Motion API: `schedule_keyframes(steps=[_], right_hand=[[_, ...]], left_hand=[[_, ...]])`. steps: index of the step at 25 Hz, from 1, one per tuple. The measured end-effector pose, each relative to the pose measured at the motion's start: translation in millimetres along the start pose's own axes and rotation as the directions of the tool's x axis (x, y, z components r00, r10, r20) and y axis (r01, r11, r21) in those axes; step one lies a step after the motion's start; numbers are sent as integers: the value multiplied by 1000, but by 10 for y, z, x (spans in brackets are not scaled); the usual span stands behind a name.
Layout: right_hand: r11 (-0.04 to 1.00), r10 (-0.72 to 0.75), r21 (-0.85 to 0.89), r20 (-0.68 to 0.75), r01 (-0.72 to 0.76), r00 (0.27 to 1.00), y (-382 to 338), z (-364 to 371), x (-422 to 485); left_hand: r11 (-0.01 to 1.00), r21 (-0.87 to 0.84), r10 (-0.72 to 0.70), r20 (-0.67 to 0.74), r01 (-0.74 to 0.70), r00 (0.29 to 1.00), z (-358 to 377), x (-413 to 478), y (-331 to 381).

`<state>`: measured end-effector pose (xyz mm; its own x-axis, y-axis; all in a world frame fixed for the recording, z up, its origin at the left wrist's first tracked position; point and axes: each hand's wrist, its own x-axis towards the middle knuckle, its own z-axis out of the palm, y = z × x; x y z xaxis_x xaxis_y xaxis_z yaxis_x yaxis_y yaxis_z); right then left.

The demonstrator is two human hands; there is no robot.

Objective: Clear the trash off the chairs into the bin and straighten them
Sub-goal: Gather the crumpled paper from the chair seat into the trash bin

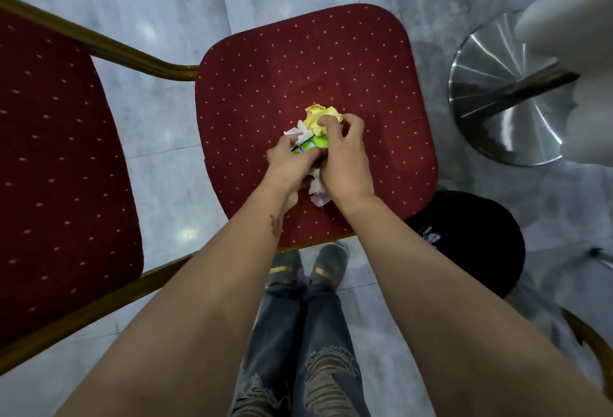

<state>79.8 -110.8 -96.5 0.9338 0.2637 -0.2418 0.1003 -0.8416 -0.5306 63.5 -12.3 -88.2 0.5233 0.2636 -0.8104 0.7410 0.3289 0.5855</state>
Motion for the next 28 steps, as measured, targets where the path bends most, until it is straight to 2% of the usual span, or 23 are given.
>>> schedule_keyframes(steps=[3,7,12,16,20,24,28], right_hand=[[999,16,44,14,-17,1000,-8,-44,-40],[989,41,141,58,-49,997,-13,-114,-59],[974,102,205,-17,-97,995,5,-238,-216],[950,209,252,-73,-185,975,125,-529,-516],[911,325,321,-174,-259,929,499,-870,-902],[873,432,354,-241,-336,869,1210,-1106,-1449],[833,514,347,-200,-430,834,1980,-1040,-2050]], left_hand=[[1000,-26,-8,75,10,997,-58,-31,61],[999,49,-5,92,1,996,-68,-53,88],[985,142,77,124,-95,989,27,-132,93],[960,257,59,192,-108,980,304,-404,81],[916,365,60,288,-168,956,860,-686,-57],[870,444,39,375,-216,926,1592,-973,-563],[820,534,-11,374,-206,927,2151,-1182,-1323]])
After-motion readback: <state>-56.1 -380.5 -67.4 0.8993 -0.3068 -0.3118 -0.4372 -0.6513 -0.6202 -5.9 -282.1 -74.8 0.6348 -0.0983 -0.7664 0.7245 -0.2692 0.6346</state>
